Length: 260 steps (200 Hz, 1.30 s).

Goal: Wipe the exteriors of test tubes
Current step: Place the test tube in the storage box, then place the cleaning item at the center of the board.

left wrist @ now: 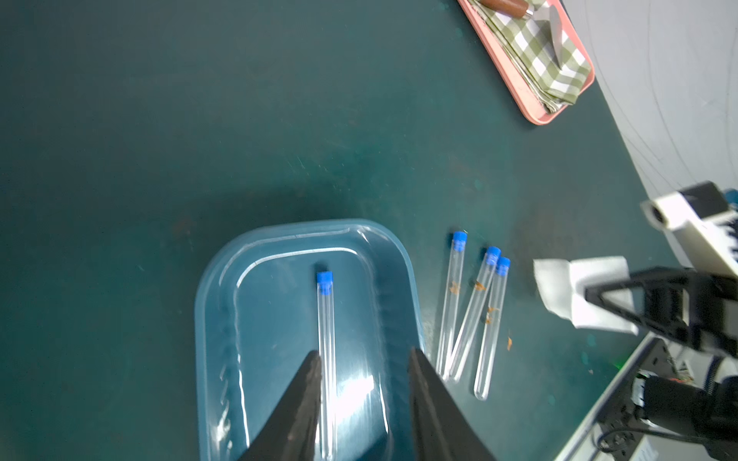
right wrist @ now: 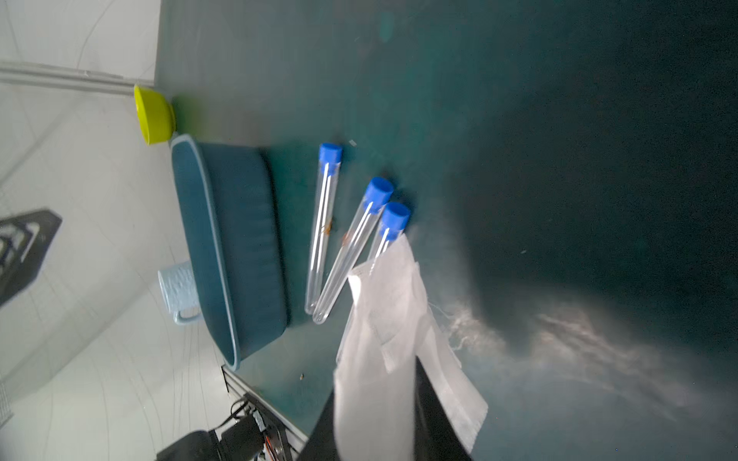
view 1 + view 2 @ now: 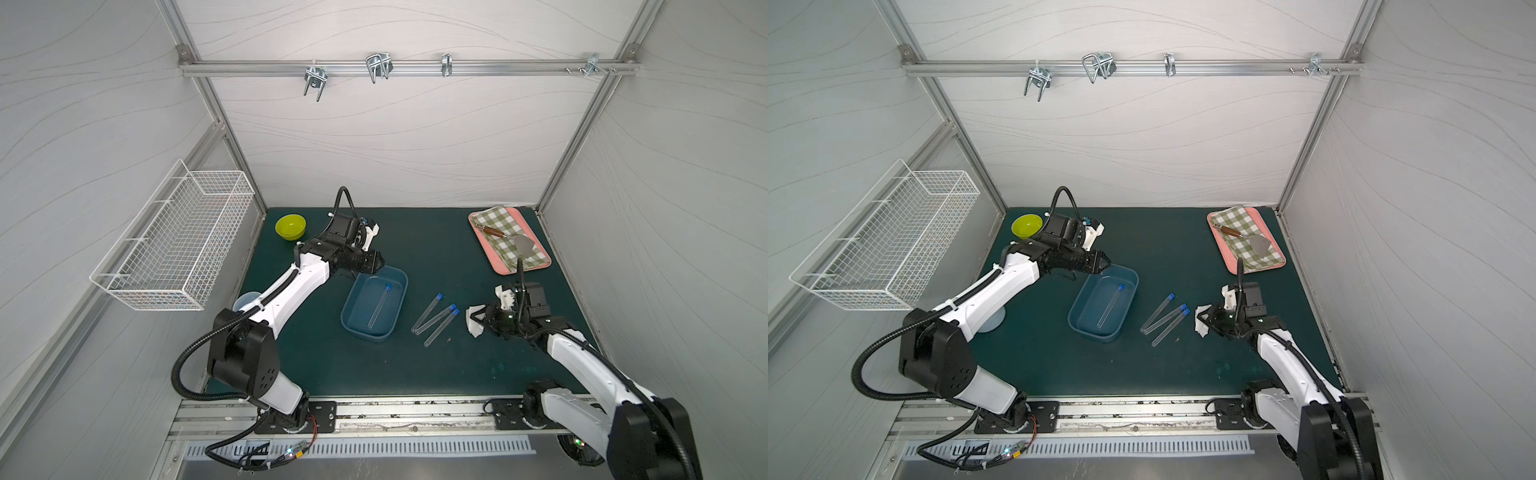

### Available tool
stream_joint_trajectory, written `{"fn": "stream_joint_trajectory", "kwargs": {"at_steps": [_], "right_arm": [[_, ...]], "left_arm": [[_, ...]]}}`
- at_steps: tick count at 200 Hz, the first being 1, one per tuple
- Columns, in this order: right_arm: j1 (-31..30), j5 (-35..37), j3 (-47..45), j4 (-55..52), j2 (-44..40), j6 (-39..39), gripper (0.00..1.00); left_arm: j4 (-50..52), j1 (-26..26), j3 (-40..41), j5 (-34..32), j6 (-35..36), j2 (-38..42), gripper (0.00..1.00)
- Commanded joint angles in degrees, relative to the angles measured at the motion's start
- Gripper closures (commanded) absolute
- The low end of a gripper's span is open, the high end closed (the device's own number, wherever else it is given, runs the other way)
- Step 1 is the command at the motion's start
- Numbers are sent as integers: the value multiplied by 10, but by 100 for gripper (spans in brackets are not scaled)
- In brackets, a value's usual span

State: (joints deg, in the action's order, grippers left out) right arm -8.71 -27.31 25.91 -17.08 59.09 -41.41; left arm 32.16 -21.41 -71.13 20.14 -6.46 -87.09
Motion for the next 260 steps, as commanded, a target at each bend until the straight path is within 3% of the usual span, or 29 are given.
{"fn": "stream_joint_trajectory", "kwargs": {"at_steps": [1,47,138,198,260], "right_arm": [[34,0,2,-7,17,23,75],[49,83,40,-113,38,73,50],[77,182,106,-233,17,111,25],[80,242,145,-288,21,120,21],[79,241,235,-346,-21,126,20]], "left_arm": [[-20,1,35,25,-19,26,61],[-36,0,83,38,-37,55,61],[-38,-3,96,46,-42,77,58],[-43,-3,104,51,-47,83,57],[-44,-3,108,50,-49,97,56]]}}
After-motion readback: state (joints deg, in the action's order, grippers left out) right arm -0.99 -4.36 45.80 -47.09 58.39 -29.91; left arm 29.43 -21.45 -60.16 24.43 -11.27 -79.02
